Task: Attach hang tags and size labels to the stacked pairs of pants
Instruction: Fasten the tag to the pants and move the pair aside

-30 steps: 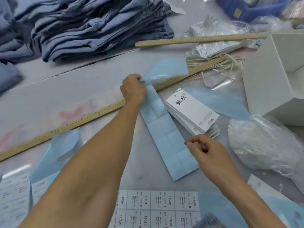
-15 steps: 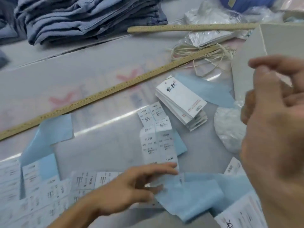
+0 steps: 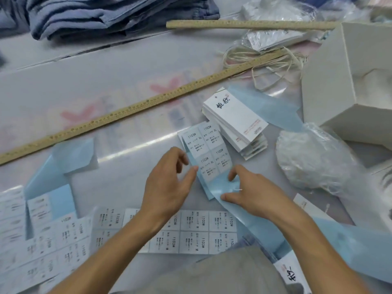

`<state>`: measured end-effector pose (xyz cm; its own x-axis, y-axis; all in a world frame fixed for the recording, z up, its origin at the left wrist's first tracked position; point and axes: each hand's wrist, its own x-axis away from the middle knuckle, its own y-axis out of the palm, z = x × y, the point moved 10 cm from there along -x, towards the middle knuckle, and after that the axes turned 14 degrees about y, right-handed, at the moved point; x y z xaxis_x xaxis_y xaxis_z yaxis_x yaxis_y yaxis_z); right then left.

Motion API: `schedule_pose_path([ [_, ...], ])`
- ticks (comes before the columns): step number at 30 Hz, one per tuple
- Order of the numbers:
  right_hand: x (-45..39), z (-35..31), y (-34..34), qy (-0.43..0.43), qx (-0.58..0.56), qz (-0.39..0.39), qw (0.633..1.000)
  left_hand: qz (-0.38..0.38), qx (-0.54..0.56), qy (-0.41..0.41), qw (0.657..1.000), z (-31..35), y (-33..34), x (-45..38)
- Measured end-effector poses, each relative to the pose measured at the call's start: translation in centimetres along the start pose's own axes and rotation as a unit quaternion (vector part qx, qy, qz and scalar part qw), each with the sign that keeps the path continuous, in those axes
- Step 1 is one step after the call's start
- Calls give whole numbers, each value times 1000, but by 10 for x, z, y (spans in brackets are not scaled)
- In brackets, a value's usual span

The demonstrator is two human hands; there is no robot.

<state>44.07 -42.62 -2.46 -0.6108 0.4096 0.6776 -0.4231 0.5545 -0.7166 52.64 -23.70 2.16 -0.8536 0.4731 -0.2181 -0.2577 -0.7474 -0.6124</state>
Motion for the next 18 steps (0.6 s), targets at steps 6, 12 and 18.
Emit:
schedule_pose_path([
  [6, -6, -1, 16, -28, -82, -37, 996, -106, -195, 290, 931, 60, 51, -17],
  [12, -17, 15, -14, 2, -174, 109, 979, -183, -155, 164, 957, 15, 78, -12],
  [18, -21, 17, -15, 2, -226, 136, 965, -125, -55, 126, 983, 5, 70, -9],
])
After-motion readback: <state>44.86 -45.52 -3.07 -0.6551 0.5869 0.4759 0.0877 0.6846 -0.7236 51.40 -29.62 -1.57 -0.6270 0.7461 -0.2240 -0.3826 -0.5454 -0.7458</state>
